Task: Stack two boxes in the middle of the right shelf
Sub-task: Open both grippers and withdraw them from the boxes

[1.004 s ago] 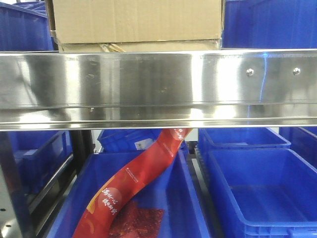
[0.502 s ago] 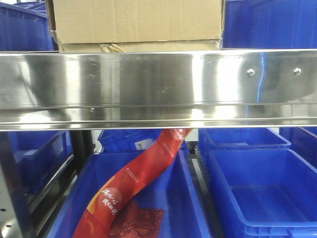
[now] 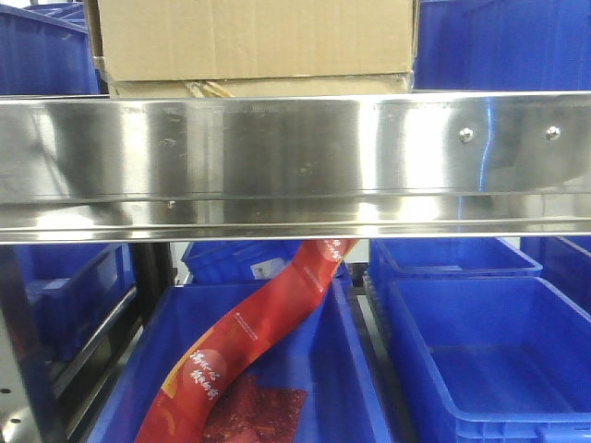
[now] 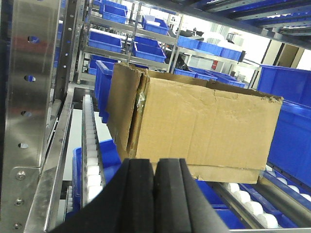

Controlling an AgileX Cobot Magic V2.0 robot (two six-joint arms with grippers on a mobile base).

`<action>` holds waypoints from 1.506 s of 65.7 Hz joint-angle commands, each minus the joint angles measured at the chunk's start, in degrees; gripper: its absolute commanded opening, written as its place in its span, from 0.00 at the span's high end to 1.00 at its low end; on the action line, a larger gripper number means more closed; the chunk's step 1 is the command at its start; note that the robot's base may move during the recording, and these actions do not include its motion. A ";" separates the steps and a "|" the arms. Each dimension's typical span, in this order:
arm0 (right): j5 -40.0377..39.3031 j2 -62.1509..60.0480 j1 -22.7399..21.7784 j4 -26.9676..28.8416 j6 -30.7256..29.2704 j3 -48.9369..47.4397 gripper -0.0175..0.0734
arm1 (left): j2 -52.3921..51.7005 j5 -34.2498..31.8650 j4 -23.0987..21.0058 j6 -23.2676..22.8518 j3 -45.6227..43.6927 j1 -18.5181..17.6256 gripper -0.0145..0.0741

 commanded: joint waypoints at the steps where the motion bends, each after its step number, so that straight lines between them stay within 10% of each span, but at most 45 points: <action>1: -0.78 -0.26 0.06 0.19 -0.01 0.04 0.99 | -0.27 -1.41 -0.25 -0.23 0.00 0.20 0.96; 22: -0.78 -0.26 0.06 0.19 -0.01 0.04 0.99 | -0.60 -3.79 -0.36 0.56 2.29 1.90 0.96; 36: -0.78 -0.26 0.06 0.19 -0.01 0.04 0.99 | -5.65 -12.41 -15.92 29.54 14.66 11.61 0.96; 61: -0.78 -0.26 0.06 0.19 -0.01 0.04 0.99 | -18.36 -14.59 -12.46 21.58 31.20 15.46 0.96; 99: -0.78 -0.26 0.06 0.19 -0.01 0.04 0.99 | -18.36 -15.49 -12.46 21.48 31.20 15.46 0.96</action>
